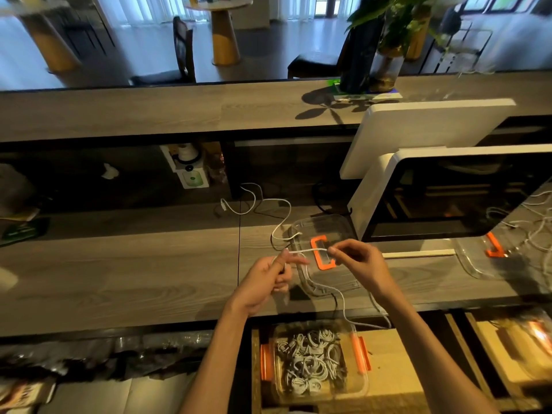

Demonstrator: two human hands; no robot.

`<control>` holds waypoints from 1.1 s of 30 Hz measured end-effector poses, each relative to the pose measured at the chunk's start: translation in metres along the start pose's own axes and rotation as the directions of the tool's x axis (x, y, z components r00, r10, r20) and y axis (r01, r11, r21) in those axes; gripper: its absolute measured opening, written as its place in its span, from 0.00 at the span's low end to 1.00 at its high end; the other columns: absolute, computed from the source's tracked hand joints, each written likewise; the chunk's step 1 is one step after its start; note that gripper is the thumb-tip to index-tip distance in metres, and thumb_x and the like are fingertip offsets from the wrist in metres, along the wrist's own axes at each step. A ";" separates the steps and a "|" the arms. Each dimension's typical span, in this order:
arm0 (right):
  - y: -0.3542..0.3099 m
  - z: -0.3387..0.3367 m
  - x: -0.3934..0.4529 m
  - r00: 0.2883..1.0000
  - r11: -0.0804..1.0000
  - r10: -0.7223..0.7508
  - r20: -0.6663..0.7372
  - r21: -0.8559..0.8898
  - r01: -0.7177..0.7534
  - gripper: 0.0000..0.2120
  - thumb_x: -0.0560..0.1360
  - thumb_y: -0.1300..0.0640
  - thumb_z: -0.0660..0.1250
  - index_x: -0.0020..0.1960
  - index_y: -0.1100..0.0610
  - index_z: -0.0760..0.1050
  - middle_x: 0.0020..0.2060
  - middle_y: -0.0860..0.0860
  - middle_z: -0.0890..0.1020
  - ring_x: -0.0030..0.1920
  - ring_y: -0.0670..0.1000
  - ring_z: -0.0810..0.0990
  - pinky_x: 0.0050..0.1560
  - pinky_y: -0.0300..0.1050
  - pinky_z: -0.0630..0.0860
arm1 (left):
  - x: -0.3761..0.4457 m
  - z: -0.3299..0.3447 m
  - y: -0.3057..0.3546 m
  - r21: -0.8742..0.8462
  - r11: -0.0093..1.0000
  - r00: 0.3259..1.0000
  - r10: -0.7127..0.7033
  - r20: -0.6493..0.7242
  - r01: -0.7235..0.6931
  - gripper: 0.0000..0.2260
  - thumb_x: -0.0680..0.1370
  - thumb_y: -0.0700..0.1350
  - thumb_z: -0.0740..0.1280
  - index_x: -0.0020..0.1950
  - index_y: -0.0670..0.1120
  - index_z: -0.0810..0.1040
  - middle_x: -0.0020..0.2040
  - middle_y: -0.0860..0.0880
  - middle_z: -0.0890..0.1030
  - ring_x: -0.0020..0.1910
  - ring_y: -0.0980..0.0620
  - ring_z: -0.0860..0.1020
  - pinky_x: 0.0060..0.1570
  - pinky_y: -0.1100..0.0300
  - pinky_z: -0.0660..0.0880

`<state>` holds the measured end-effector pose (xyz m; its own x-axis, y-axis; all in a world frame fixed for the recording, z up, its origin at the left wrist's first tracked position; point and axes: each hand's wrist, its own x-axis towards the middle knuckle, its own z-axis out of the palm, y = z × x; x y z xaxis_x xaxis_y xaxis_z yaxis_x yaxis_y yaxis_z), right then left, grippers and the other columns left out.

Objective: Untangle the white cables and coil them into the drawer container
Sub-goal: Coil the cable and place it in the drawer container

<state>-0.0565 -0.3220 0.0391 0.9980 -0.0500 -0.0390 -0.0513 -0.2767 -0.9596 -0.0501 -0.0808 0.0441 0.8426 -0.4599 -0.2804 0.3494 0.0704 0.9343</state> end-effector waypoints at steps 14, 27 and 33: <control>0.021 0.036 -0.042 0.898 0.983 0.127 0.421 -0.176 -0.056 0.05 0.80 0.57 0.69 0.56 0.54 0.80 0.45 0.51 0.87 0.46 0.46 0.86 0.53 0.48 0.83 | 0.008 0.006 -0.003 -0.549 0.785 0.861 -0.038 -0.508 -0.289 0.19 0.86 0.51 0.54 0.56 0.39 0.77 0.37 0.45 0.78 0.37 0.51 0.79 0.44 0.57 0.78; -0.029 0.028 -0.037 0.883 0.990 -0.062 0.466 0.139 -0.005 0.11 0.79 0.56 0.71 0.61 0.54 0.82 0.58 0.51 0.84 0.60 0.54 0.82 0.63 0.54 0.80 | 0.001 0.018 -0.016 0.073 0.970 0.942 -0.206 -0.264 0.232 0.26 0.83 0.63 0.55 0.52 0.43 0.82 0.42 0.45 0.81 0.40 0.51 0.79 0.42 0.58 0.76; -0.017 0.032 -0.024 0.989 0.985 -0.035 0.146 0.173 0.009 0.09 0.75 0.58 0.75 0.55 0.54 0.83 0.45 0.51 0.85 0.48 0.55 0.84 0.52 0.59 0.80 | -0.010 0.027 -0.009 -0.141 0.965 0.974 -0.208 0.089 0.220 0.35 0.81 0.68 0.48 0.49 0.40 0.80 0.35 0.47 0.77 0.27 0.57 0.69 0.29 0.65 0.63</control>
<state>-0.0783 -0.2853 0.0473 0.9939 0.1006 -0.0456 -0.0347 -0.1073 -0.9936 -0.0728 -0.1006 0.0442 0.7112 -0.5416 -0.4482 0.5803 0.0923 0.8092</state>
